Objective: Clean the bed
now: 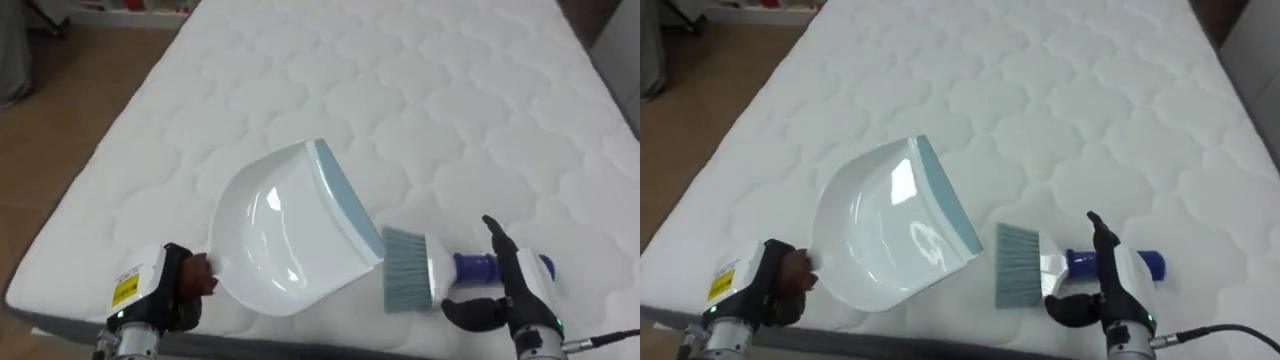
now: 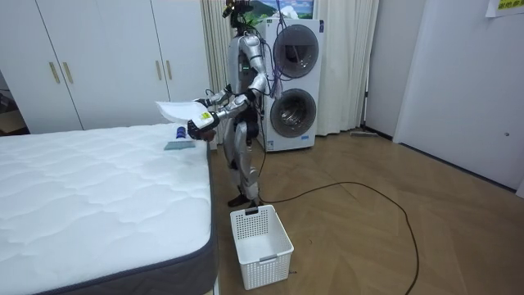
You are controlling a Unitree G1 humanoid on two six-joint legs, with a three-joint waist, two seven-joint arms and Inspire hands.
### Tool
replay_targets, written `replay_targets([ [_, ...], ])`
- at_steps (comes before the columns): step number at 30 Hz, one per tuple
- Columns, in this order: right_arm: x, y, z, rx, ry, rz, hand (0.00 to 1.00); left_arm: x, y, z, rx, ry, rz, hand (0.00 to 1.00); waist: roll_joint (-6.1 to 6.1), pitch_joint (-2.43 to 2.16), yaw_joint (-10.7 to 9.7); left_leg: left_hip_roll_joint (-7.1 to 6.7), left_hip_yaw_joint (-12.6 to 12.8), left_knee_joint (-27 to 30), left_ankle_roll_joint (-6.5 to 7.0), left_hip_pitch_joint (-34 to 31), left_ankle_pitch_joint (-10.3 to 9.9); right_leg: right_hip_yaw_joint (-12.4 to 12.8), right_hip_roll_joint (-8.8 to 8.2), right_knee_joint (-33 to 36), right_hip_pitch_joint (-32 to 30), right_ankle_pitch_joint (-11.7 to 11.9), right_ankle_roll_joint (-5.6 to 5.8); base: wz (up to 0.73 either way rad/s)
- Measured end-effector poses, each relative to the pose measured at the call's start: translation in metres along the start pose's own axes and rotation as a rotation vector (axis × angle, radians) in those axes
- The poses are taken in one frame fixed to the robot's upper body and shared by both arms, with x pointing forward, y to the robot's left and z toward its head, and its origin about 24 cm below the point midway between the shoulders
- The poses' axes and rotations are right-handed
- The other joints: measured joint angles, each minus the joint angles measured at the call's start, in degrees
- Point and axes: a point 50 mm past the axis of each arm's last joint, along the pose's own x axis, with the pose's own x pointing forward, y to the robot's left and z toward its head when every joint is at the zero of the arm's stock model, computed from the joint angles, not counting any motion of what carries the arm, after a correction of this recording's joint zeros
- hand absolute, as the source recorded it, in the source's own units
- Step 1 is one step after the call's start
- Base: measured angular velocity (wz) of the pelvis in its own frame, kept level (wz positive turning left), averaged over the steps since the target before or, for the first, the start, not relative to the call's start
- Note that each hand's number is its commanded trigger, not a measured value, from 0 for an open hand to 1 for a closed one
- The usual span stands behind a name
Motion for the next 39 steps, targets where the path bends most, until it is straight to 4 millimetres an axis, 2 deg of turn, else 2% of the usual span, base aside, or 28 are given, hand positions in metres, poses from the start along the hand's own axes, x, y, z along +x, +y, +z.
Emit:
replay_targets([
  [4, 0.003, -0.001, -0.003, -0.008, 0.019, -0.008, 0.00, -0.001, -0.005, 0.001, -0.078, 0.012, -0.007, 0.00, -0.24, 0.21, -0.02, -0.15, -0.28, 0.74, -0.32, 0.10, -0.43, 1.56, 0.48, 2.18, -1.10, -1.07, -0.55, -0.29],
  [6, 0.003, 0.000, -0.007, -0.001, 0.050, -0.013, 0.00, 0.000, -0.003, -0.001, -0.144, 0.037, 0.000, 0.00, -1.02, 0.71, -0.20, -0.23, -0.12, 2.61, -0.56, -0.12, -2.27, 2.45, 0.72, 5.71, -2.42, -2.73, -0.74, -0.25],
  [8, 0.002, 0.002, -0.010, 0.010, 0.081, -0.014, 0.00, 0.000, -0.002, -0.003, -0.178, 0.054, -0.004, 0.00, -1.29, 0.86, 0.06, -0.09, 0.63, 3.29, -0.70, -0.13, -3.03, 2.29, 0.77, 7.21, -3.12, -3.39, -0.96, -0.30],
  [11, 0.002, 0.003, -0.011, 0.008, 0.094, -0.012, 0.00, 0.001, 0.000, -0.005, -0.245, 0.085, 0.013, 0.00, -1.18, 0.82, 1.38, 0.06, 2.90, 3.24, -0.80, -0.16, -3.54, 0.66, 0.45, 7.93, -4.48, -3.75, -1.25, -0.44],
  [15, -0.001, 0.006, -0.018, 0.045, 0.141, -0.013, 0.00, -0.001, -0.004, -0.009, -0.375, 0.142, 0.013, 0.00, -0.99, 0.68, 1.56, 0.16, 2.71, 3.20, -0.78, 0.02, -3.55, 0.81, 0.86, 6.75, -3.98, -3.67, -1.37, -0.20],
  [20, -0.008, 0.011, -0.034, 0.052, 0.222, 0.004, 0.00, -0.005, -0.010, -0.014, -0.436, 0.185, -0.027, 0.00, -1.01, 0.63, 1.73, 0.57, 2.61, 1.71, -0.87, 1.91, -3.61, 0.87, 1.58, 4.33, -1.70, -3.28, -1.42, -0.03],
  [21, -0.009, 0.012, -0.037, 0.052, 0.238, 0.009, 0.00, -0.005, -0.011, -0.014, -0.457, 0.191, -0.031, 0.00, -0.99, 0.42, 1.73, 0.72, 2.43, 1.31, -0.88, 2.04, -3.61, 0.83, 1.78, 3.49, -1.35, -2.96, -1.38, 0.00],
  [28, -0.012, 0.012, -0.045, 0.085, 0.296, -0.020, 0.00, -0.008, -0.016, -0.018, -0.529, 0.235, -0.036, 0.00, -1.34, 0.35, 1.71, 1.01, 1.78, 0.66, -0.91, 3.42, -3.60, 1.08, 2.26, 1.32, 0.69, -2.51, -1.27, -0.01],
  [31, -0.016, 0.011, -0.053, 0.120, 0.351, -0.041, 0.00, -0.014, -0.022, -0.032, -0.535, 0.310, -0.046, 0.00, -1.62, 0.30, 1.93, 1.09, 1.21, 0.47, -0.91, 4.40, -3.59, 1.08, 2.37, -0.44, 2.46, -2.38, -1.18, -0.01],
  [34, -0.026, 0.010, -0.071, 0.143, 0.453, -0.072, 0.00, -0.026, -0.032, -0.051, -0.529, 0.414, -0.061, 0.00, -1.97, 0.31, 1.85, 1.13, 1.02, 0.28, -0.92, 5.47, -3.59, 1.04, 2.42, -1.42, 3.89, -2.24, -1.14, 0.00],
  [39, -0.052, 0.005, -0.105, 0.197, 0.663, -0.142, 0.00, -0.067, -0.046, -0.093, -0.528, 0.649, -0.078, 0.00, -2.08, 0.27, 1.83, 1.29, 1.08, -0.98, -0.93, 6.60, -3.60, 0.94, 2.76, -2.88, 5.06, -1.77, -1.01, -0.01],
])
